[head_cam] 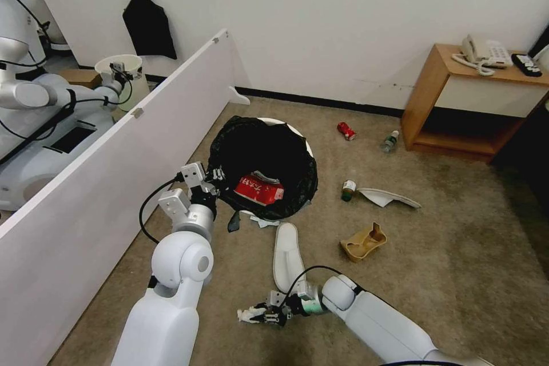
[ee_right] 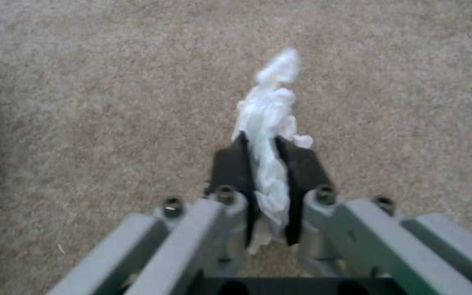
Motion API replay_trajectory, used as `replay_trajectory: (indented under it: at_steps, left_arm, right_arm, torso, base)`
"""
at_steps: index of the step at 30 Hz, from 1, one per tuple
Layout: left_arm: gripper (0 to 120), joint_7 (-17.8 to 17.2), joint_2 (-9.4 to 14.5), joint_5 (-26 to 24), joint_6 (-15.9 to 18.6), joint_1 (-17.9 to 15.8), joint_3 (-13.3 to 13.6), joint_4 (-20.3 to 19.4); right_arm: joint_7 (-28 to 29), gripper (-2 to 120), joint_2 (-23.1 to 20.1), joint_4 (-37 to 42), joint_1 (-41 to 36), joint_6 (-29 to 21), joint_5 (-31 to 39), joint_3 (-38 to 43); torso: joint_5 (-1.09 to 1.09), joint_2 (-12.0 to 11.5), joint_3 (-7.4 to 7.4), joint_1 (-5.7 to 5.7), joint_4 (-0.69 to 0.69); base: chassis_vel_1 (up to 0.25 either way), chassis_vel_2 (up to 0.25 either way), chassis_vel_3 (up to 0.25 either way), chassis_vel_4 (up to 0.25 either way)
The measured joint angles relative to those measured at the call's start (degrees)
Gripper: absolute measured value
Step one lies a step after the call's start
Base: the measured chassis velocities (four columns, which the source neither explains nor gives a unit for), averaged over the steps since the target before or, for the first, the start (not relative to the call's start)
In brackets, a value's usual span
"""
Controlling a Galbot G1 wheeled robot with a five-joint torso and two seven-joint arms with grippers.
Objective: Pick up the trash bin, then pick up the garbage from the floor and place it into the trash bin.
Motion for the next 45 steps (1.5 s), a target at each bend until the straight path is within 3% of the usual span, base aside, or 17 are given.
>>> replay_trajectory:
  at_steps: [2, 19, 29, 45]
  left_arm:
    - [4, 0.0, 0.0, 0.0, 0.0, 0.0, 0.0, 0.1]
    - [4, -0.1, 0.7, -0.2, -0.1, 0.3, -0.4, 0.0]
    - [4, -0.2, 0.7, -0.3, 0.0, 0.3, -0.3, -0.4]
    - [4, -0.3, 1.0, -0.4, 0.4, 0.9, -0.3, -1.1]
  right_arm:
    - [-0.1, 0, 0.1, -0.2, 0.1, 0.0, 0.1, 0.2]
    - [0.1, 0, -1.5, -0.4, -0.8, 0.8, 0.6, 4.2]
    - [0.7, 0, -11.3, 7.3, -4.0, -0.2, 2.9, 9.8]
    - [1.0, 0, -17.3, 19.0, -8.2, -2.1, 7.6, 19.9]
  torso:
    - [0.00, 0.0, 0.00, 0.00, 0.00]
    - [0.01, 0.0, 0.00, 0.00, 0.01]
    - [0.02, 0.0, 0.00, 0.00, -0.01]
    - [0.00, 0.0, 0.00, 0.00, 0.01]
  base:
    - [0.000, 0.000, 0.000, 0.000]
    - [0.000, 0.000, 0.000, 0.000]
    - [0.000, 0.000, 0.000, 0.000]
    - [0.000, 0.000, 0.000, 0.000]
